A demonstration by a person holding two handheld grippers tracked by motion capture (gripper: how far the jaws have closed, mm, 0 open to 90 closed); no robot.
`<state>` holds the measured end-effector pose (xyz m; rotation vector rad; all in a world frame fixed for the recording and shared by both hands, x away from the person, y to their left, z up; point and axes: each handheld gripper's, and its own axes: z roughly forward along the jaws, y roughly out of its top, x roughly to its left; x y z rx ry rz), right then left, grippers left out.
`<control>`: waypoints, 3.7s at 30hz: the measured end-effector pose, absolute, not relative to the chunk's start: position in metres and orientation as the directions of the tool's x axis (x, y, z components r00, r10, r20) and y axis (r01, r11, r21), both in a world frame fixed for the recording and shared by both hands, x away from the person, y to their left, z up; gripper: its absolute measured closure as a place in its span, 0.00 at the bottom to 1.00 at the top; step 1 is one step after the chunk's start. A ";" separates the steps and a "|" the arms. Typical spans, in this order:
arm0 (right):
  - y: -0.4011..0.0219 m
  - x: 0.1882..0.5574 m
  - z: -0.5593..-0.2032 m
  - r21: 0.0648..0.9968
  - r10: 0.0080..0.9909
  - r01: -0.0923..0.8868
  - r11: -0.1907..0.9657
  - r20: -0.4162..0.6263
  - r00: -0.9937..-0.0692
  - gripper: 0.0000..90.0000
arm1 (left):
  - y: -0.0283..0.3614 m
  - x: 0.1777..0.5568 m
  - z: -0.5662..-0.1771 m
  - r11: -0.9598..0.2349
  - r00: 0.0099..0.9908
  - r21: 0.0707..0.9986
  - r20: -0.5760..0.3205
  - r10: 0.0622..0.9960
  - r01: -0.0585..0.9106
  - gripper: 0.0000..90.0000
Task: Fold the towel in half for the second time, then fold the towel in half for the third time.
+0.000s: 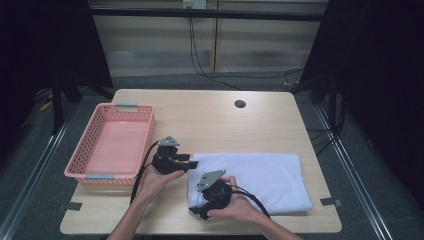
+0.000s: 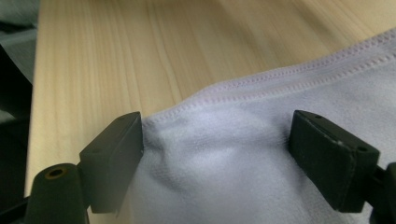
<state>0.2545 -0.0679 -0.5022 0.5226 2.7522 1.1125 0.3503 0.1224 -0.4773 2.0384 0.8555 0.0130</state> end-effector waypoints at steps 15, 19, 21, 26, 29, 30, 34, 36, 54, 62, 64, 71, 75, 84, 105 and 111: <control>-0.079 0.262 -0.500 0.710 0.451 0.317 0.628 0.000 -0.892 0.74 | 0.116 0.380 -0.485 -0.335 0.728 0.735 -0.306 0.614 0.590 0.49; -0.082 0.263 -0.501 0.726 0.488 0.346 0.594 0.017 -0.872 0.79 | 0.119 0.381 -0.489 -0.343 0.727 0.727 -0.305 0.615 0.595 0.46; -0.082 0.265 -0.500 0.717 0.491 0.363 0.594 0.034 -0.870 0.79 | 0.119 0.382 -0.493 -0.348 0.729 0.722 -0.310 0.611 0.598 0.44; -0.085 0.268 -0.500 0.716 0.506 0.418 0.558 0.106 -0.856 0.79 | 0.117 0.384 -0.498 -0.375 0.738 0.710 -0.299 0.605 0.595 0.40; -0.087 0.268 -0.499 0.712 0.505 0.430 0.555 0.123 -0.854 0.79 | 0.111 0.382 -0.502 -0.379 0.751 0.718 -0.302 0.587 0.584 0.38; -0.087 0.267 -0.499 0.710 0.501 0.436 0.553 0.135 -0.855 0.79 | 0.109 0.381 -0.503 -0.392 0.760 0.713 -0.304 0.575 0.582 0.38; -0.089 0.266 -0.499 0.708 0.495 0.434 0.557 0.138 -0.858 0.79 | 0.103 0.377 -0.504 -0.427 0.781 0.704 -0.297 0.549 0.567 0.43; -0.090 0.267 -0.499 0.712 0.491 0.439 0.548 0.150 -0.858 0.79 | 0.100 0.375 -0.504 -0.453 0.800 0.705 -0.279 0.531 0.546 0.52; -0.095 0.276 -0.476 0.746 0.497 0.472 0.470 0.218 -0.840 0.81 | 0.109 0.376 -0.479 -0.301 0.752 0.727 -0.432 0.497 0.617 0.87; -0.094 0.277 -0.457 0.780 0.480 0.459 0.425 0.236 -0.845 0.81 | 0.120 0.376 -0.464 -0.262 0.746 0.742 -0.445 0.495 0.617 0.87; -0.092 0.276 -0.452 0.786 0.479 0.454 0.419 0.234 -0.846 0.81 | 0.123 0.375 -0.459 -0.250 0.744 0.746 -0.450 0.494 0.617 0.87; -0.086 0.277 -0.432 0.808 0.478 0.437 0.396 0.225 -0.849 0.81 | 0.128 0.375 -0.439 -0.239 0.747 0.764 -0.427 0.510 0.600 0.87; -0.083 0.279 -0.425 0.820 0.469 0.430 0.378 0.231 -0.853 0.81 | 0.130 0.371 -0.429 -0.227 0.749 0.779 -0.410 0.520 0.584 0.87; -0.062 0.279 -0.403 0.845 0.450 0.403 0.351 0.225 -0.864 0.81 | 0.151 0.368 -0.396 -0.254 0.755 0.791 -0.353 0.553 0.556 0.86; -0.090 0.271 -0.400 0.883 0.499 0.414 0.223 0.262 -0.826 0.80 | 0.104 0.373 -0.390 -0.299 0.774 0.791 -0.313 0.550 0.533 0.85; -0.123 0.259 -0.419 0.870 0.539 0.450 0.199 0.287 -0.792 0.77 | 0.069 0.373 -0.409 -0.342 0.794 0.772 -0.324 0.514 0.536 0.83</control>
